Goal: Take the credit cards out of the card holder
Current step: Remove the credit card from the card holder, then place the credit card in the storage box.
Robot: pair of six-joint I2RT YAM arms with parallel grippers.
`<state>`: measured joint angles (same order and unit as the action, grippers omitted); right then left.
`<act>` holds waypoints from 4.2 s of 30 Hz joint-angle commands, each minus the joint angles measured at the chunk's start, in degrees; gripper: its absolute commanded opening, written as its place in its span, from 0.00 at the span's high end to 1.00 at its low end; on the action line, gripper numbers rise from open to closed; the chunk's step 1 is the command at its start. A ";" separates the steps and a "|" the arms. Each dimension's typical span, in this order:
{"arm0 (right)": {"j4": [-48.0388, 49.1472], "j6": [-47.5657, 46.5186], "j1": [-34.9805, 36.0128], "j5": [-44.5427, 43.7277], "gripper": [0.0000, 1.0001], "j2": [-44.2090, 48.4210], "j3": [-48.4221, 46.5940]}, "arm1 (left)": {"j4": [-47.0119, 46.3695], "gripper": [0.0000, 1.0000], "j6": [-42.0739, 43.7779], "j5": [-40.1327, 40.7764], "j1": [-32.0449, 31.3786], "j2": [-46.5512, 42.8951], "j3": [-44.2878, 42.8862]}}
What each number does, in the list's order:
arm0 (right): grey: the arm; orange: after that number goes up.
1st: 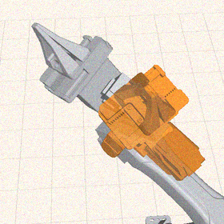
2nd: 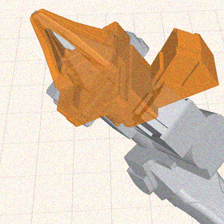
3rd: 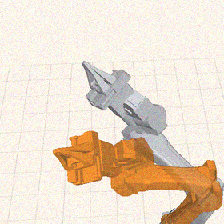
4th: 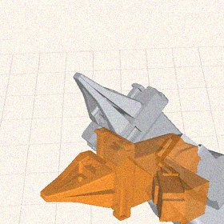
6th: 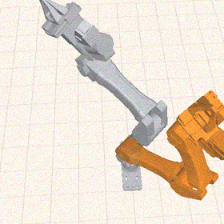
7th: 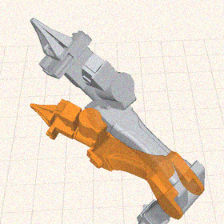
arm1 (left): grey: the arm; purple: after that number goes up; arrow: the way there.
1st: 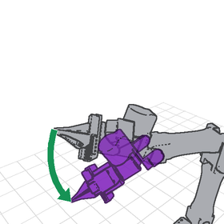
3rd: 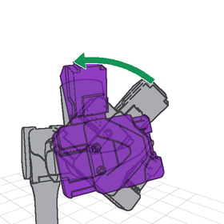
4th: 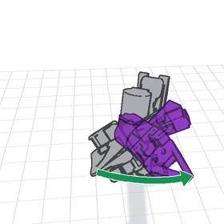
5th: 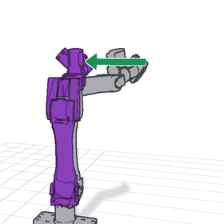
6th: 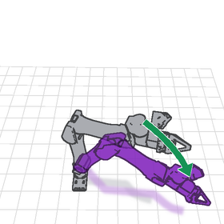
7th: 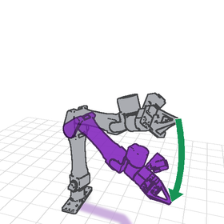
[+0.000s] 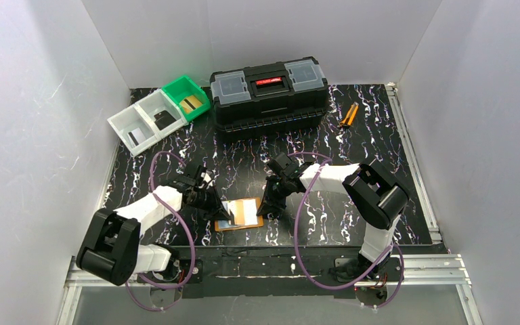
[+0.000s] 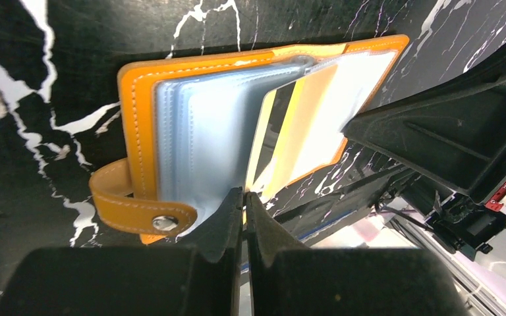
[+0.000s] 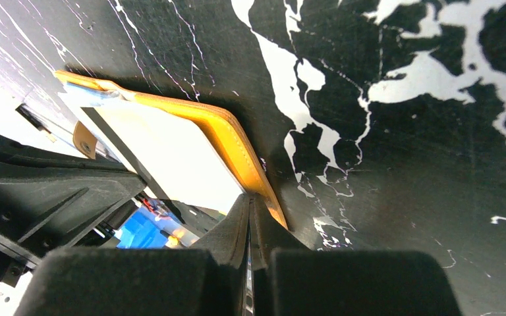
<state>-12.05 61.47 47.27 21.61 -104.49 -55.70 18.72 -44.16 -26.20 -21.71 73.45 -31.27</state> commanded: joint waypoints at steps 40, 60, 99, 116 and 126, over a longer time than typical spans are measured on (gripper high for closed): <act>1.26 -1.08 -2.66 -0.33 0.18 17.89 0.34 | 0.78 1.00 -8.04 -9.25 3.07 -12.03 -12.38; 36.43 20.43 -9.56 7.79 0.35 26.68 16.84 | -31.56 1.00 -29.88 -16.56 3.02 -9.58 -1.60; 54.56 31.30 -8.86 18.20 0.95 17.45 17.98 | -43.64 1.00 -35.80 -17.90 3.08 -3.73 -0.33; 0.23 1.75 -8.77 -1.77 0.02 32.77 5.07 | 9.48 1.00 -3.22 -4.70 10.48 -11.06 -24.72; -12.80 -9.43 -8.94 -15.69 0.02 39.21 3.34 | 20.37 1.00 7.95 9.93 17.06 -2.24 -41.44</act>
<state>-17.41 58.61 38.35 12.60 -67.09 -49.15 33.85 -42.26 -23.55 -6.81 66.65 -68.05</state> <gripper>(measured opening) 0.983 0.010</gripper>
